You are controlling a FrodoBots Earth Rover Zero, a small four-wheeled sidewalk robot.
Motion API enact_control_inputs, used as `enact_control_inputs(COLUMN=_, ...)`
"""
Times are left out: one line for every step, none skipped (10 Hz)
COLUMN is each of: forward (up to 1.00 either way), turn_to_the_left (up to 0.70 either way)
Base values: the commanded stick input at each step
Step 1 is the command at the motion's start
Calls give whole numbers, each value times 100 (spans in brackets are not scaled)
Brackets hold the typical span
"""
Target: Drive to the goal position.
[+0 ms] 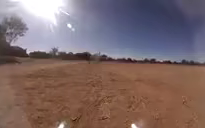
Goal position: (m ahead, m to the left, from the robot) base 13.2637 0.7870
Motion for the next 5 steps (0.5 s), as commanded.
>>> enact_control_inputs(forward=50, turn_to_the_left=0)
enact_control_inputs(forward=50, turn_to_the_left=0)
enact_control_inputs(forward=50, turn_to_the_left=0)
enact_control_inputs(forward=50, turn_to_the_left=0)
enact_control_inputs(forward=50, turn_to_the_left=0)
